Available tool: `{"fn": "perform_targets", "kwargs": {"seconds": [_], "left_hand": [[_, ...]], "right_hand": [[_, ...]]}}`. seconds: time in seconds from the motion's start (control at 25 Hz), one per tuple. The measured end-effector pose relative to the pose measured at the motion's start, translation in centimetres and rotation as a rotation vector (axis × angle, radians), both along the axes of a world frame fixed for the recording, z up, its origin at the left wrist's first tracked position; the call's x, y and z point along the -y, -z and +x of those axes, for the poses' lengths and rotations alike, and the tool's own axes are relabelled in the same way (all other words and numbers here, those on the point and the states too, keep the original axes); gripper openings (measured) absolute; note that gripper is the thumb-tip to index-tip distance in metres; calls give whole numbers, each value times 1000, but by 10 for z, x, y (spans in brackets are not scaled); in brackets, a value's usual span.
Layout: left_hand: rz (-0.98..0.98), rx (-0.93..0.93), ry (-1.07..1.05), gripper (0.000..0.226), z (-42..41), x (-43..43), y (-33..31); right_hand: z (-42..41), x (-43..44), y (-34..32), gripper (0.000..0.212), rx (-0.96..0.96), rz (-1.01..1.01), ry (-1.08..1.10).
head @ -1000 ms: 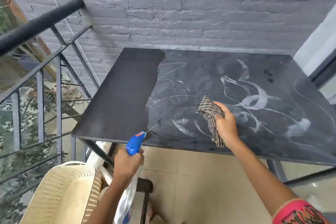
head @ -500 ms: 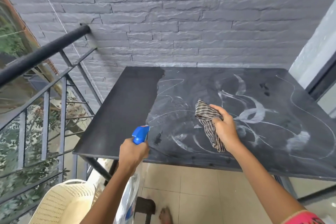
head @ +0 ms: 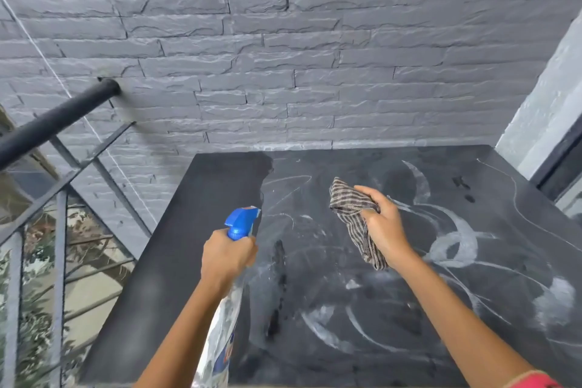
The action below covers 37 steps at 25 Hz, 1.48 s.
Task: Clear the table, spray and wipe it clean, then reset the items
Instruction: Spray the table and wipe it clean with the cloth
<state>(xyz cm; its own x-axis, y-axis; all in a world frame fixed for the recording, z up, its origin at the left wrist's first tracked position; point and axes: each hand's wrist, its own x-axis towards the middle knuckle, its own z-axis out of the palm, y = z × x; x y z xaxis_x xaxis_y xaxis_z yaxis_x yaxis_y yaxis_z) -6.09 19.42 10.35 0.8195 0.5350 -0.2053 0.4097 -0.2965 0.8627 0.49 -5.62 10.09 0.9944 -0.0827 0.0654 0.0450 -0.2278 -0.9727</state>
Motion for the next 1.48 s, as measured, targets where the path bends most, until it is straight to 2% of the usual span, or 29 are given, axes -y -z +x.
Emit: {"fn": "perform_targets", "kwargs": {"seconds": [0.08, 0.2, 0.36, 0.6, 0.8, 0.96, 1.08, 1.2, 1.48], "left_hand": [[10, -11, 29, 30, 31, -5, -5], [15, -36, 56, 41, 77, -20, -5], [-10, -27, 78, 40, 117, -35, -6], [-86, 144, 137, 28, 165, -53, -18], [-125, 290, 101, 35, 214, -74, -21], [-165, 366, 24, 47, 261, -89, -9], [-163, 420, 11, 39, 292, -99, -1], [-133, 479, 8, 31, 320, -110, 7], [-192, 658, -3, 29, 340, -112, 26]], "right_hand": [[23, -11, -3, 50, 5, -9, -14], [57, -25, -3, 53, -7, -11, 12], [88, -34, 9, 51, -52, -33, 81], [126, -56, 35, 46, -115, -56, 99], [162, -92, 64, 46, -156, -148, 73], [183, -142, 112, 56, -125, -418, -200], [195, -170, 156, 64, -68, -746, -466], [240, -174, 173, 67, 56, -891, -451], [379, -194, 171, 63, 109, -1076, -469]]}}
